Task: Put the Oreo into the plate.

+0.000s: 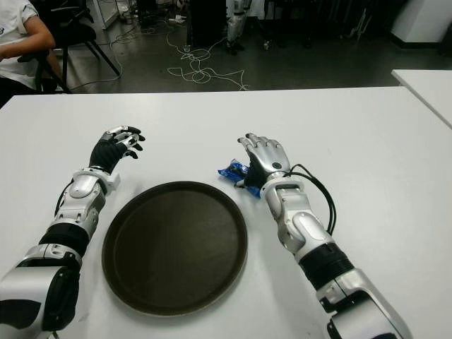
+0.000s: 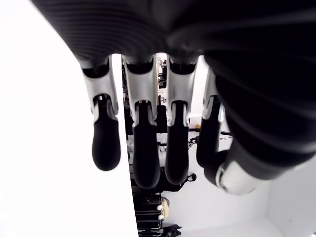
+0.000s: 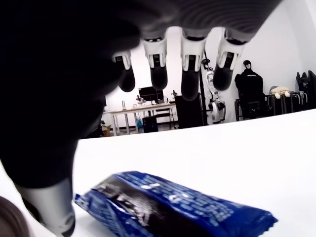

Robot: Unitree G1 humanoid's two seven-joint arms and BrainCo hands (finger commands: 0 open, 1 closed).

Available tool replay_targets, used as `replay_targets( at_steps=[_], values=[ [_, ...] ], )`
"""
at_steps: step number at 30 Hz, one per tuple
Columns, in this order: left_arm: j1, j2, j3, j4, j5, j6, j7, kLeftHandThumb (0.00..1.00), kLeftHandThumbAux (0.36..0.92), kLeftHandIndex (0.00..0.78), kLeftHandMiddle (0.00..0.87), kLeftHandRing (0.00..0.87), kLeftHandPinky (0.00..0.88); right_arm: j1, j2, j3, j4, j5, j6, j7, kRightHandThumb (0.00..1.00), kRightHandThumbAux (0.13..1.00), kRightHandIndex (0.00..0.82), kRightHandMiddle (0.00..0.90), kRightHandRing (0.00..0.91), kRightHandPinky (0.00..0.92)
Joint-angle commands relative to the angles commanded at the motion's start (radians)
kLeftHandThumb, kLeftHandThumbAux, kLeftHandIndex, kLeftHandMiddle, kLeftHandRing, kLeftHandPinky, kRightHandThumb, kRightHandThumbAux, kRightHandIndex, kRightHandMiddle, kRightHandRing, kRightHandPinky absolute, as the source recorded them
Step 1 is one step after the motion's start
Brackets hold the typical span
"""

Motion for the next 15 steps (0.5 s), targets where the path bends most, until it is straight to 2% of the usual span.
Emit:
replay_targets(
  at_steps=[7, 15],
  values=[
    [0.003, -0.003, -0.002, -0.005, 0.005, -0.005, 0.007, 0.834, 0.673, 0.418, 0.467, 0.513, 0.572, -0.008, -0.003, -0.005, 0.031, 0.017, -0.028, -0.005, 0.0, 0.768, 0.097, 0.126, 0.148, 0.183],
    [0.004, -0.008, 0.002, -0.01, -0.001, -0.001, 0.008, 0.834, 0.673, 0.419, 0.467, 0.516, 0.582, -0.028, 0.0, -0.022, 0.101, 0.08, -0.089, 0.003, 0.0, 0.781, 0.102, 0.131, 0.166, 0.213]
  ],
)
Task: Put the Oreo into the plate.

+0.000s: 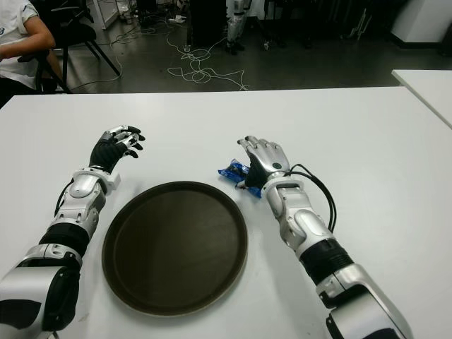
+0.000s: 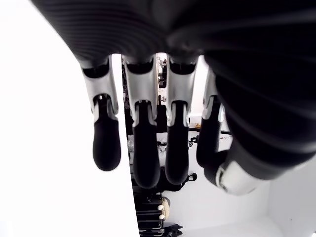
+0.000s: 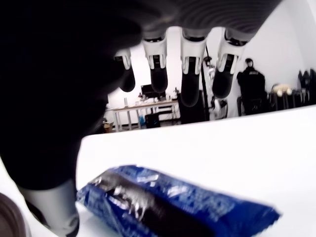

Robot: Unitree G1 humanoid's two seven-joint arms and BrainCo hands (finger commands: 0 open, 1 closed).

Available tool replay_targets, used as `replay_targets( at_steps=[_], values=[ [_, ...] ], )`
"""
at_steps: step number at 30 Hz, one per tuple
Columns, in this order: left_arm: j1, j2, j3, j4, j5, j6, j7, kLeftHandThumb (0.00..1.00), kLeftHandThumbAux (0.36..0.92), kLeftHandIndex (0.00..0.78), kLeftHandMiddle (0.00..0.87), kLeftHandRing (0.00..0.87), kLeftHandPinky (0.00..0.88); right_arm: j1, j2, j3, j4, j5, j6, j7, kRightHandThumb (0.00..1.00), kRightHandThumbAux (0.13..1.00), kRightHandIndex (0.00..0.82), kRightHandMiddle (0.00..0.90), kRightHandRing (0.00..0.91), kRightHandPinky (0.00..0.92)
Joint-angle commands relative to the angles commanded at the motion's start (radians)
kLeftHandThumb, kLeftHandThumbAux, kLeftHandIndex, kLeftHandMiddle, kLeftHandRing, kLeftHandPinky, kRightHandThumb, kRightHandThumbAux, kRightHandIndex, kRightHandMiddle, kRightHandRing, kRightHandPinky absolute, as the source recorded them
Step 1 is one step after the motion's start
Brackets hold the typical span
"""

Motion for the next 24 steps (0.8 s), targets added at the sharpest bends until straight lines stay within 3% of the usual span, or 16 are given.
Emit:
replay_targets(
  at_steps=[6, 14, 24],
  values=[
    [0.001, -0.001, 0.002, -0.001, -0.002, 0.001, 0.001, 0.834, 0.673, 0.419, 0.467, 0.518, 0.574, -0.009, 0.0, -0.008, 0.034, 0.041, -0.043, 0.007, 0.0, 0.791, 0.11, 0.134, 0.162, 0.204],
    [0.0, -0.001, 0.004, 0.001, -0.005, 0.008, 0.0, 0.834, 0.672, 0.419, 0.466, 0.512, 0.566, -0.027, 0.0, -0.027, 0.082, 0.13, -0.099, 0.084, 0.0, 0.732, 0.083, 0.094, 0.093, 0.087],
    [0.0, 0.003, -0.002, 0.004, 0.001, 0.004, 0.001, 0.833, 0.672, 0.419, 0.465, 0.499, 0.534, -0.048, 0.003, -0.043, 0.168, 0.203, -0.178, 0.093, 0.0, 0.727, 0.076, 0.078, 0.068, 0.064]
  ],
)
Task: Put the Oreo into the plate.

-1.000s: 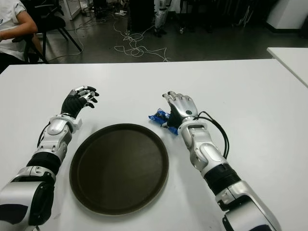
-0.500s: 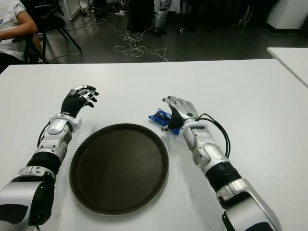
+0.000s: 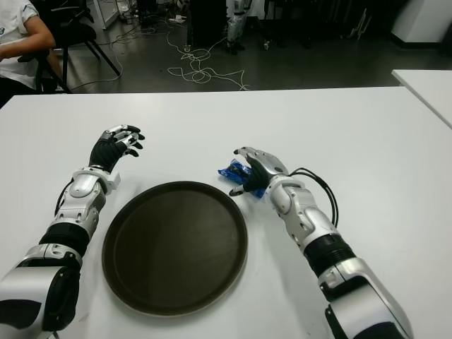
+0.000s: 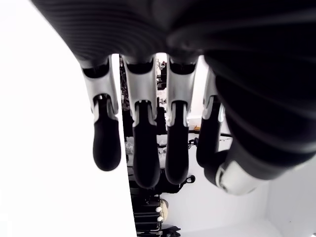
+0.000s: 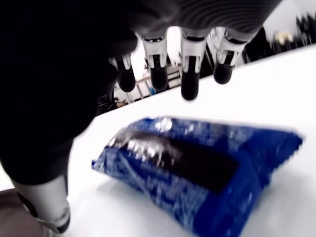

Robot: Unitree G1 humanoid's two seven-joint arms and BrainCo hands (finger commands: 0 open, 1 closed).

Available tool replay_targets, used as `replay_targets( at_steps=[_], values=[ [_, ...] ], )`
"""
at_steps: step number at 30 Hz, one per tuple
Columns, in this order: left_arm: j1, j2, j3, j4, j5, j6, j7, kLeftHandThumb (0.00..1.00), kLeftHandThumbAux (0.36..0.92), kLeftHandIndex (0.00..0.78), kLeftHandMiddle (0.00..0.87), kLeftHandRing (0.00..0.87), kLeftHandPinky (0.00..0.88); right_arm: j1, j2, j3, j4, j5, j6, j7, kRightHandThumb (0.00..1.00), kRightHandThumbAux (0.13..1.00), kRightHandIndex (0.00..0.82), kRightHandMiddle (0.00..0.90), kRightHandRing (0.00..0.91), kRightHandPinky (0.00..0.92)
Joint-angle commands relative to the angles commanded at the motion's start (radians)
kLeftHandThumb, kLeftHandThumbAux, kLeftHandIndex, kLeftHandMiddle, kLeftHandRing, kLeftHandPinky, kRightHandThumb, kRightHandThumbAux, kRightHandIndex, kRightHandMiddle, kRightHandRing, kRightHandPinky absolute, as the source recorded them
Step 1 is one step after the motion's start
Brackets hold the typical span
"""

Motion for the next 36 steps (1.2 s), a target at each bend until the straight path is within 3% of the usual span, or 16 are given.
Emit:
replay_targets(
  at_steps=[22, 36],
  values=[
    [0.004, -0.004, 0.003, -0.013, -0.005, 0.008, 0.005, 0.834, 0.672, 0.419, 0.465, 0.502, 0.554, -0.055, 0.018, 0.008, 0.156, 0.017, -0.057, -0.039, 0.0, 0.711, 0.076, 0.077, 0.065, 0.052],
    [0.011, -0.006, 0.005, -0.028, -0.013, 0.015, -0.007, 0.835, 0.672, 0.419, 0.466, 0.511, 0.582, -0.079, 0.029, 0.013, 0.238, 0.023, -0.106, -0.059, 0.0, 0.772, 0.087, 0.071, 0.056, 0.053]
  ],
)
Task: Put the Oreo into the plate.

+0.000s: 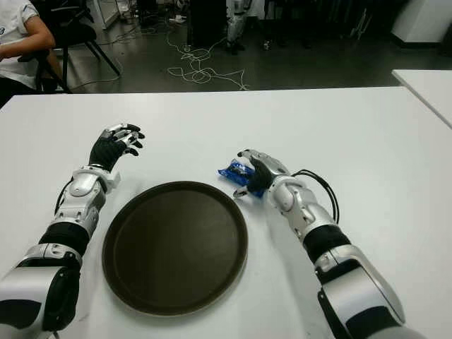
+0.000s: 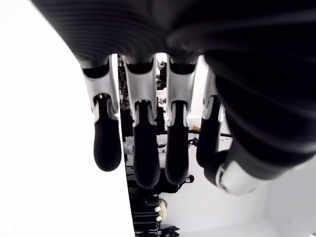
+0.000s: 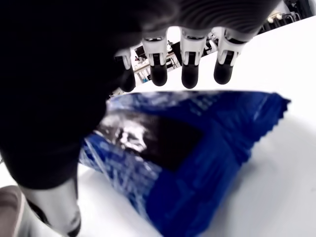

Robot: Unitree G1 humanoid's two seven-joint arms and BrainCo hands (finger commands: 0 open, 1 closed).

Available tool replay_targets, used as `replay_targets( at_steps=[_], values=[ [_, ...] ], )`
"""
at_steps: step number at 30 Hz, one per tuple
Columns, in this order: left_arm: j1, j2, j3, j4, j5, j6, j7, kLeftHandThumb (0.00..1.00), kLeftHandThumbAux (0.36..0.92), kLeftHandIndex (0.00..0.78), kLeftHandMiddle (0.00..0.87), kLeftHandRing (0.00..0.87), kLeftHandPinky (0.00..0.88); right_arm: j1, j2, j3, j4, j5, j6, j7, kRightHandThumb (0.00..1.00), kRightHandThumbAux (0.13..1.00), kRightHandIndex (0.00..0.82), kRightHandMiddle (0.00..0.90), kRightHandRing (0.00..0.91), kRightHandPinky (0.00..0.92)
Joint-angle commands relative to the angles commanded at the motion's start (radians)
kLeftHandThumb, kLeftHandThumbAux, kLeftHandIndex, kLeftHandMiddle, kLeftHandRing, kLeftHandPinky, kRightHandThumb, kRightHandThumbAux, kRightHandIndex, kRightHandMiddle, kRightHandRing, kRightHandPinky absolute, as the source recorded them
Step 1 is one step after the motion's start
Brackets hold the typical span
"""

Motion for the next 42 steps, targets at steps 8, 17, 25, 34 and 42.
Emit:
replay_targets(
  at_steps=[8, 17, 25, 34, 42],
  values=[
    [0.002, -0.001, -0.002, -0.005, 0.005, 0.002, 0.009, 0.835, 0.673, 0.419, 0.465, 0.513, 0.583, -0.015, 0.007, 0.002, 0.053, 0.001, -0.034, -0.019, 0.0, 0.781, 0.107, 0.082, 0.069, 0.065],
    [0.002, 0.002, -0.007, -0.007, 0.01, 0.003, 0.008, 0.835, 0.672, 0.419, 0.467, 0.527, 0.598, -0.025, 0.013, 0.008, 0.089, -0.002, -0.061, -0.039, 0.0, 0.801, 0.115, 0.079, 0.071, 0.082],
    [0.003, 0.002, -0.009, -0.008, 0.014, 0.002, 0.01, 0.835, 0.672, 0.419, 0.466, 0.515, 0.581, -0.023, 0.02, 0.031, 0.095, -0.019, -0.056, -0.042, 0.0, 0.805, 0.115, 0.085, 0.081, 0.092],
    [0.005, 0.001, -0.009, -0.015, 0.013, 0.012, 0.012, 0.834, 0.673, 0.419, 0.464, 0.502, 0.565, -0.016, 0.02, 0.058, 0.089, -0.033, -0.04, -0.045, 0.0, 0.768, 0.111, 0.106, 0.115, 0.123],
    [0.005, -0.002, -0.009, -0.015, 0.014, 0.014, 0.02, 0.834, 0.673, 0.419, 0.464, 0.499, 0.559, -0.016, 0.019, 0.082, 0.082, -0.042, -0.027, -0.047, 0.0, 0.771, 0.122, 0.132, 0.146, 0.158]
  ],
)
